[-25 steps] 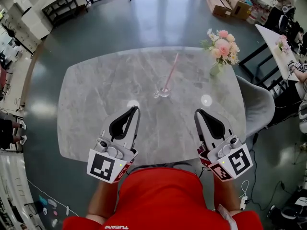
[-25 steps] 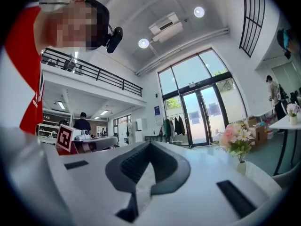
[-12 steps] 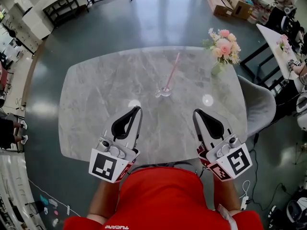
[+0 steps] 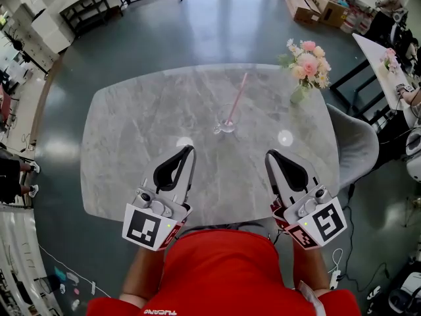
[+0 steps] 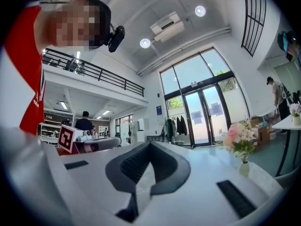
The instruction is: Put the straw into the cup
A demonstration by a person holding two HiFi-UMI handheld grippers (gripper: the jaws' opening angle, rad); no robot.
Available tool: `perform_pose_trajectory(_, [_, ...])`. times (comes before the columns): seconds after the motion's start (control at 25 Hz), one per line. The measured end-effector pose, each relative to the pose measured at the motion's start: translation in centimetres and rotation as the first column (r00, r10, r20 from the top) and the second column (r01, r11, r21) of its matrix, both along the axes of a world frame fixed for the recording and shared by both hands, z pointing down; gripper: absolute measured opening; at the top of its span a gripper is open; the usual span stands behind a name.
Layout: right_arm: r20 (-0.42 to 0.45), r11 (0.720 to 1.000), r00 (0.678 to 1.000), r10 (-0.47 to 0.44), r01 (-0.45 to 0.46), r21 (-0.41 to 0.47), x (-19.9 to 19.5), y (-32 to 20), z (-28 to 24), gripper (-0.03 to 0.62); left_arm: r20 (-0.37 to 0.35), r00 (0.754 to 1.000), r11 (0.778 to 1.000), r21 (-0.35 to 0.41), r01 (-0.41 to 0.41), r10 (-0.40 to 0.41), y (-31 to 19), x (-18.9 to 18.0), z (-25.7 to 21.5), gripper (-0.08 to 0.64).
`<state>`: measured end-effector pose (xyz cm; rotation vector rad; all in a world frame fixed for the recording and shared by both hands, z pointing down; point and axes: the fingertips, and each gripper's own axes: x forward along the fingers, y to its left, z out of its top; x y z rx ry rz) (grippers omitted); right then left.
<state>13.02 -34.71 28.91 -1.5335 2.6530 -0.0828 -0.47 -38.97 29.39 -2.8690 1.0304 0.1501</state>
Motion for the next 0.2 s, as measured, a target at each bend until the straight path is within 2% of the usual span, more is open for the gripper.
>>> perform_pose_trajectory(0.2, [0.000, 1.000, 1.000, 0.000, 0.000, 0.000, 0.27, -0.07, -0.04, 0.000, 0.003, 1.000, 1.000, -0.002, 0.000, 0.000, -0.10, 0.24, -0.01, 0.005])
